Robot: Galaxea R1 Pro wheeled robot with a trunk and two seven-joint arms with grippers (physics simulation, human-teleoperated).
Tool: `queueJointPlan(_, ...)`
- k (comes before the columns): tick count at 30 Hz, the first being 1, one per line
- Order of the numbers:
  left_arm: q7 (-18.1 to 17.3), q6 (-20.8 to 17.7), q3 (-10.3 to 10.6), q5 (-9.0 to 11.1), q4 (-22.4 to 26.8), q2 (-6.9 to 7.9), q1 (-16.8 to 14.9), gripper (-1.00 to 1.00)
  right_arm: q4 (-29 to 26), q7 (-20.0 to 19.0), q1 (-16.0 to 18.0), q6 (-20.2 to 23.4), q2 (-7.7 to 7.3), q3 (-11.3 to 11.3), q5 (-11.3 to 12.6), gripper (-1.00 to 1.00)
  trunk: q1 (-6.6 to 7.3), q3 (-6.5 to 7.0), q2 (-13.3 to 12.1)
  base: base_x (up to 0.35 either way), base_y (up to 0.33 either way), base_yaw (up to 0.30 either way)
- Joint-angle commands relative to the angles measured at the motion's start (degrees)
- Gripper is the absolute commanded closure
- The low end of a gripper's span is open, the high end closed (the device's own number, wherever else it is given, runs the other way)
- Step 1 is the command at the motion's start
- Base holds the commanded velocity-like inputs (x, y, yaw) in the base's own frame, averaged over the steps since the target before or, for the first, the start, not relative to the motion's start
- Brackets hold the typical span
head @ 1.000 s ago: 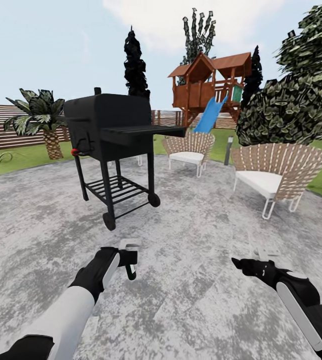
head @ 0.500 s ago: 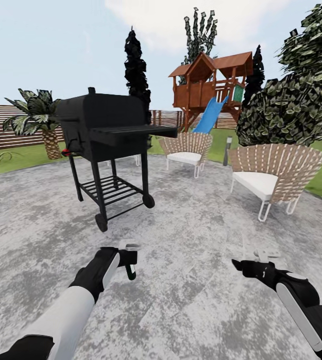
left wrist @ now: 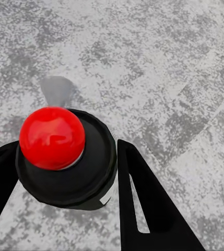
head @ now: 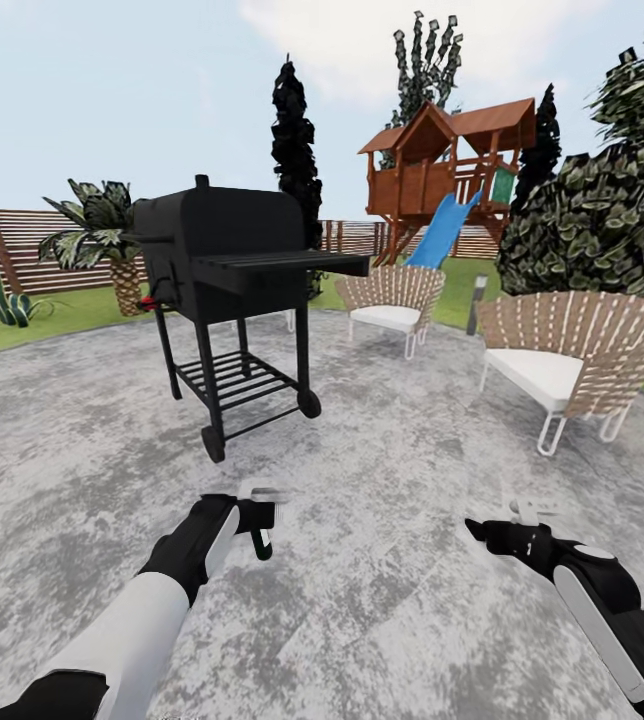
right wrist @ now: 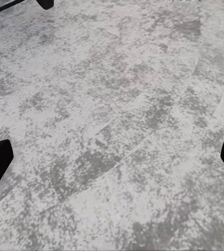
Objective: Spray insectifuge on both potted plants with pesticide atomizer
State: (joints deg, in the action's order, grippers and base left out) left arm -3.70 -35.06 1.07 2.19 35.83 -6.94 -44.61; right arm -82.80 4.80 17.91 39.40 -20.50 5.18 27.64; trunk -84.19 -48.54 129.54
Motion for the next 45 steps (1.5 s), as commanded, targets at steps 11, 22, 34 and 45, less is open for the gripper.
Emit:
queueJointPlan(11,0.01,-0.28,0.08,0.27,0.03,0.00,-0.04,1.00,-0.08,0.55,0.02,0.15,-0.07,0.11,0.57,-1.00,0.00,-0.06,0.03,0.033,-0.033,0.288)
queueJointPlan(22,0.01,-0.28,0.08,0.27,0.11,0.00,-0.04,1.00,-0.08,0.56,0.02,0.15,-0.07,0.17,0.56,-1.00,0.00,-0.06,0.03,0.000,0.000,0.288)
queueJointPlan(34,0.01,-0.28,0.08,0.27,0.07,-0.08,-0.04,1.00,-0.08,0.56,0.02,0.15,-0.07,0.18,0.56,-1.00,0.00,-0.06,0.03,0.206,-0.101,0.288)
queueJointPlan(45,0.01,-0.28,0.08,0.36,0.03,-0.07,-0.04,1.00,-0.08,0.54,0.02,0.15,-0.06,0.18,0.50,-1.00,0.00,-0.06,0.03,0.214,0.085,0.273)
